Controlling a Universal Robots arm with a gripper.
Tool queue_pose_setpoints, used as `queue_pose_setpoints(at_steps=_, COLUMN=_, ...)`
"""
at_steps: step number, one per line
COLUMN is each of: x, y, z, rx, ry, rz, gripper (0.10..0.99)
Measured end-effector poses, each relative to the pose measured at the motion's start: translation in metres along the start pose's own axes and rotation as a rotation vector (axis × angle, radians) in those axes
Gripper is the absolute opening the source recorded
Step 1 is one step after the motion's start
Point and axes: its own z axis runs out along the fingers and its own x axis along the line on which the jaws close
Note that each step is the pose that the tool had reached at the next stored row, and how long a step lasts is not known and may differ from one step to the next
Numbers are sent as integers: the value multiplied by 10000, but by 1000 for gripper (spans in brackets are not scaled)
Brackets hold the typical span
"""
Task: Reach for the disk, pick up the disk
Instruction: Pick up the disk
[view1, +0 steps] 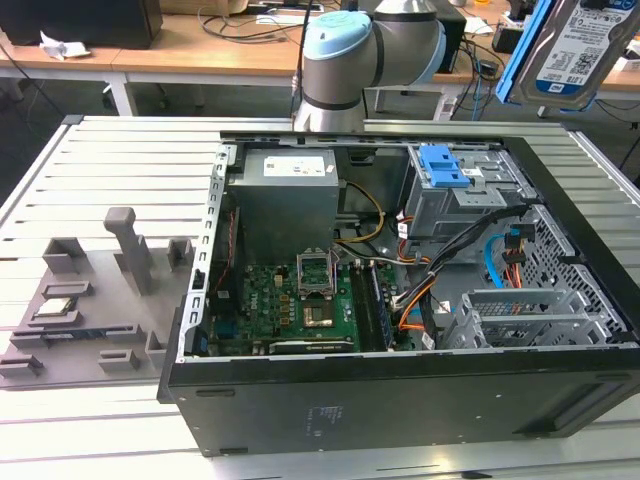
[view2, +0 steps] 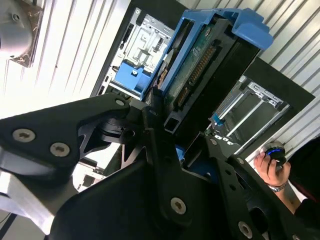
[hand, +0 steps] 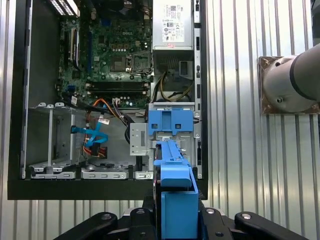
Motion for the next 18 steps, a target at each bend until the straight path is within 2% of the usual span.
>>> queue_pose_setpoints(at_steps=4, x=3, y=-2, z=0, rx=0, ry=0, rz=0, gripper=365)
queue_pose_setpoints(at_steps=8, x=58, y=-2, z=0, rx=0, ry=0, rz=0, gripper=365)
queue_pose_setpoints(at_steps=12, x=164, y=-1, z=1, rx=0, ry=0, rz=0, gripper=365)
queue_pose_setpoints(at_steps=15, x=289, y=0, z=4, rx=0, ry=-1, rz=0, gripper=365)
queue_pose_setpoints(at_steps=18, x=356, y=0, z=5, rx=0, ry=-1, rz=0, gripper=365)
